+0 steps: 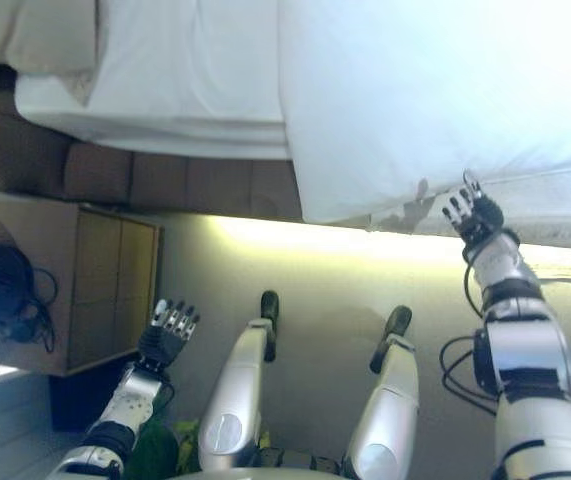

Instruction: Make the bed neatly

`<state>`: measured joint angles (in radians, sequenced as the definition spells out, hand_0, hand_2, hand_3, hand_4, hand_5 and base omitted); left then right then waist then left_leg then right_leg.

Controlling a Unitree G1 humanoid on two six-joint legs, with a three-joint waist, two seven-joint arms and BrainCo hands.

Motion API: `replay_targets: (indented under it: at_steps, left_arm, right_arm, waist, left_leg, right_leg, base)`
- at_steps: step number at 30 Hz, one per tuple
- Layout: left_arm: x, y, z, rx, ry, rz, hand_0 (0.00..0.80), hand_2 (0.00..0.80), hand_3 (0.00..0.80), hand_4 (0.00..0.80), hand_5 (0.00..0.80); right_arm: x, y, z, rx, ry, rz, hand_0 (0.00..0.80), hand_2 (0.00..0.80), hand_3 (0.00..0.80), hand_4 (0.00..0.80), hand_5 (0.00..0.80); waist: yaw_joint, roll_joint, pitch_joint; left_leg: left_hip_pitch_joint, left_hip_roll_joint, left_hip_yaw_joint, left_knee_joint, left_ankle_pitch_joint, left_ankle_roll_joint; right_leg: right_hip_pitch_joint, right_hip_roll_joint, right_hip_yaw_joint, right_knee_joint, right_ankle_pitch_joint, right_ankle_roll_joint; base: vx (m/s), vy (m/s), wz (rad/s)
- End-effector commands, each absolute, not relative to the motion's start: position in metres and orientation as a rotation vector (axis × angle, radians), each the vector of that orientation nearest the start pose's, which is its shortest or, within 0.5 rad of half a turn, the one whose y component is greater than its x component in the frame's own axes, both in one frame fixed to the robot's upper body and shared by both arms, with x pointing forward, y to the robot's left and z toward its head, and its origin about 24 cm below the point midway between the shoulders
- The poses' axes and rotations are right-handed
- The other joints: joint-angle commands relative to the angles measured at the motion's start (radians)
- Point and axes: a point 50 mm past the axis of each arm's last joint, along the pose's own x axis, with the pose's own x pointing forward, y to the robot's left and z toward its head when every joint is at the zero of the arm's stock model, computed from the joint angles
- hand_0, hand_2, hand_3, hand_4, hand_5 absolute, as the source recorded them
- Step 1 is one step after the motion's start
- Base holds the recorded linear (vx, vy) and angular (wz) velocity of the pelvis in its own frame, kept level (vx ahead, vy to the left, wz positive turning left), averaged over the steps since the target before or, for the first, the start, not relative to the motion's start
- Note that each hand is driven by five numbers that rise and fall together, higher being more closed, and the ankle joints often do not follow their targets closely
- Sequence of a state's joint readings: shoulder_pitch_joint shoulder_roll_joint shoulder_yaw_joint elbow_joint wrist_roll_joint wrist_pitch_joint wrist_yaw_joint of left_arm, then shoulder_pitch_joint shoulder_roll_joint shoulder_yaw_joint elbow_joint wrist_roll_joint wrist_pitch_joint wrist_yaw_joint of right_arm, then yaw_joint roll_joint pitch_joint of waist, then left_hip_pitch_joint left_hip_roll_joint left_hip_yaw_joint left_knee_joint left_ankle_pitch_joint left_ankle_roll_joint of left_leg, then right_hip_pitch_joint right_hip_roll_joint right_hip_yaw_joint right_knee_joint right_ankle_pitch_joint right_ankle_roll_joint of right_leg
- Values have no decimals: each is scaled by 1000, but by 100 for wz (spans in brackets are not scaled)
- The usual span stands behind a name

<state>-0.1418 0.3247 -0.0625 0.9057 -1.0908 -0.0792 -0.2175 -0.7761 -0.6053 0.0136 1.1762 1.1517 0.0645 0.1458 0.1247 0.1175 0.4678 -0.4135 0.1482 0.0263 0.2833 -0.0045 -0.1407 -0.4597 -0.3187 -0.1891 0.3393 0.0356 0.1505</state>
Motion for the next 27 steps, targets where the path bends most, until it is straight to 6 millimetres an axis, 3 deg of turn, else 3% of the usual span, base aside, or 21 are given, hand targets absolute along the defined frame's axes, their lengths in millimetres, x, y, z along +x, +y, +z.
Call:
replay_targets:
  at_steps: [1, 5, 9, 16, 19, 21, 22, 23, 25, 27]
  left_arm:
    - [189, 297, -94, -435, 647, 357, 0, 0, 0, 0, 0]
    - [161, 334, -94, -379, 724, 468, 0, 0, 0, 0, 0]
    - [154, 342, -94, -363, 746, 491, 0, 0, 0, 0, 0]
    - [146, 324, -108, -386, 797, 487, 0, 0, 0, 0, 0]
    - [136, 308, -121, -391, 856, 496, 0, 0, 0, 0, 0]
    - [123, 299, -130, -412, 892, 527, 0, 0, 0, 0, 0]
    - [113, 294, -135, -429, 910, 546, 0, 0, 0, 0, 0]
    - [103, 290, -139, -444, 924, 553, 0, 0, 0, 0, 0]
    - [94, 281, -145, -461, 949, 545, 0, 0, 0, 0, 0]
    - [92, 273, -149, -484, 972, 541, 0, 0, 0, 0, 0]
  right_arm:
    - [332, -323, 54, 726, 97, -351, 0, 0, 0, 0, 0]
    - [298, -322, 7, 712, 201, -404, 0, 0, 0, 0, 0]
    - [279, -323, -14, 640, 293, -426, 0, 0, 0, 0, 0]
    - [251, -321, -44, 512, 472, -517, 0, 0, 0, 0, 0]
    - [240, -304, -63, 551, 539, -458, 0, 0, 0, 0, 0]
    - [235, -290, -73, 568, 592, -405, 0, 0, 0, 0, 0]
    - [233, -280, -78, 582, 614, -376, 0, 0, 0, 0, 0]
    - [231, -272, -83, 592, 636, -357, 0, 0, 0, 0, 0]
    - [219, -263, -94, 602, 683, -356, 0, 0, 0, 0, 0]
    - [206, -260, -104, 639, 723, -404, 0, 0, 0, 0, 0]
  waist:
    - [12, -23, -111]
    - [6, -38, -176]
    - [5, -50, -217]
    - [14, -75, -284]
    - [16, -91, -318]
    - [9, -105, -331]
    - [7, -111, -329]
    - [11, -113, -319]
    - [27, -125, -298]
    - [41, -103, -293]
  left_leg:
    - [73, -21, 34, -76, 51, 37]
    - [193, -20, 47, -163, 59, 36]
    - [250, -5, 52, -204, 61, 29]
    - [341, 24, 47, -280, 86, 20]
    - [380, 34, 29, -279, 88, 17]
    - [394, 49, 29, -221, 64, 11]
    - [389, 63, 21, -147, 88, 1]
    - [361, 66, -2, -30, 150, -16]
    - [243, 28, -78, 132, 230, -16]
    - [225, 5, -43, -29, 209, -16]
  right_leg:
    - [105, -59, -34, -106, 59, 18]
    - [252, -67, -82, -208, 86, 29]
    - [330, -60, -108, -268, 94, 37]
    - [425, -29, -134, -308, 77, 37]
    - [462, -2, -127, -302, 48, 22]
    - [469, 8, -110, -281, 26, 1]
    - [473, 18, -95, -266, 12, -19]
    - [483, 32, -88, -254, -1, -40]
    - [506, 47, -64, -250, -6, -69]
    - [559, 66, -72, -260, -24, -47]
  base:
    - [136, -98, 22]
    - [165, -57, 26]
    - [84, -59, 17]
    - [55, -76, 4]
    - [132, -110, -2]
    - [189, -84, -6]
    - [188, -59, -15]
    - [154, -63, -17]
    - [173, -29, -13]
    - [263, 116, 7]
